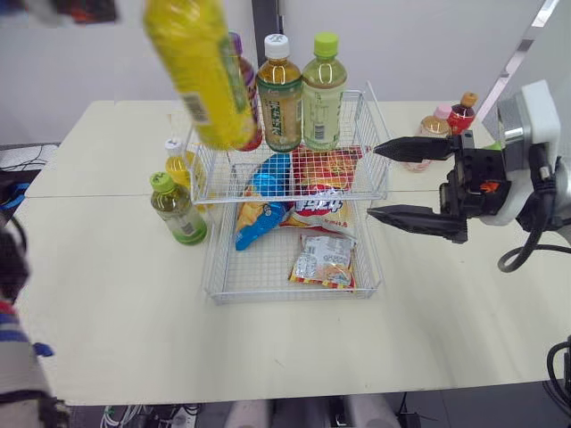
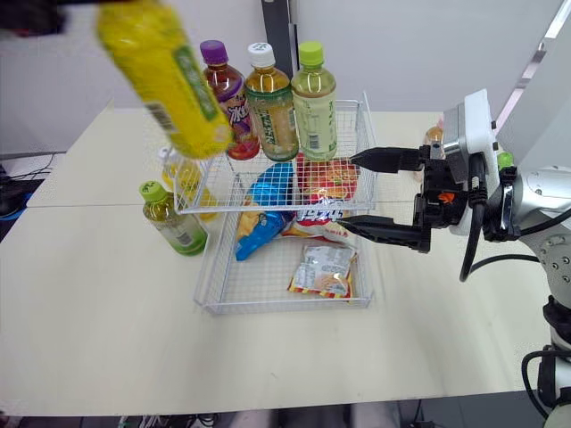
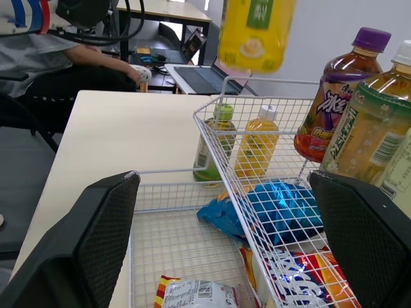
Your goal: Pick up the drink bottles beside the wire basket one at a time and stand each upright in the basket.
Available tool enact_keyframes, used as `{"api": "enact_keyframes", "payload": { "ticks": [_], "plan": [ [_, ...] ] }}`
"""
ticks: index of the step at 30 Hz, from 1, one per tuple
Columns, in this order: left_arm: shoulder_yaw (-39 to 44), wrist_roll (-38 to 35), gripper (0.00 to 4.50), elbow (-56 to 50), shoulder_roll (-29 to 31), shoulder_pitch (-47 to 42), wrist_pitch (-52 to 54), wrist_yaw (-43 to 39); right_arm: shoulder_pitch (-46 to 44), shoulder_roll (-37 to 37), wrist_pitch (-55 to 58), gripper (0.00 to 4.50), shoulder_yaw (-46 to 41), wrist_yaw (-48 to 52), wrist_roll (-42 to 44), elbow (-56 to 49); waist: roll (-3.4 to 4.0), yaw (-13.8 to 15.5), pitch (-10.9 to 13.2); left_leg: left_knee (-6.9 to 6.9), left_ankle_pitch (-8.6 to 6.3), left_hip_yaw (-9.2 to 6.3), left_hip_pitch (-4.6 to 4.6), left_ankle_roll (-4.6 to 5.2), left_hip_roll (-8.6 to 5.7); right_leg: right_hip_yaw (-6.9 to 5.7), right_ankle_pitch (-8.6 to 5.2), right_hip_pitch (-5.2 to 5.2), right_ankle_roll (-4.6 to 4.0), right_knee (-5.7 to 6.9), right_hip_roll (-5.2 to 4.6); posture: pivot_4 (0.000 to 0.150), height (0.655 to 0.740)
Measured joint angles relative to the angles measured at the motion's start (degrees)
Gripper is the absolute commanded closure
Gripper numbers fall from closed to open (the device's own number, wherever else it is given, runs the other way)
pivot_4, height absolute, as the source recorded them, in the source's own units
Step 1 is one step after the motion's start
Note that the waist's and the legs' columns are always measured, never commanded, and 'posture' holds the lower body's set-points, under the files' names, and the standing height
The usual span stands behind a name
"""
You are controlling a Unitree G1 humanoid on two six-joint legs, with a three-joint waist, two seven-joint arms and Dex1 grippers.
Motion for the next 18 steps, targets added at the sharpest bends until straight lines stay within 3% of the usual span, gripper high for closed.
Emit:
{"api": "enact_keyframes", "payload": {
  "ticks": [8, 18],
  "plan": [
    [-3.32, 10.5, 3.12, 6.24, -16.36, 0.39, -10.42, -0.89, 6.2, -0.29, 0.78, 0.0, -3.27, -4.29, 2.45, -4.55, 0.01, -0.12, 0.0, 0.19, 0.01, 0.04, -0.84, -0.01, -0.02, 0.06, 0.15, -0.92, -0.17, 0.25, -0.04, 0.15, 0.74],
    [-3.85, 18.44, 3.12, 10.3, -25.54, 2.69, -17.12, -0.69, 11.02, -2.43, -0.18, 0.0, -6.59, -6.67, 1.72, -5.92, 0.04, -0.2, 0.02, 0.27, 0.01, 0.1, -0.84, 0.01, -0.05, 0.11, 0.15, -0.97, -0.16, 0.47, -0.04, 0.15, 0.74]
  ]
}}
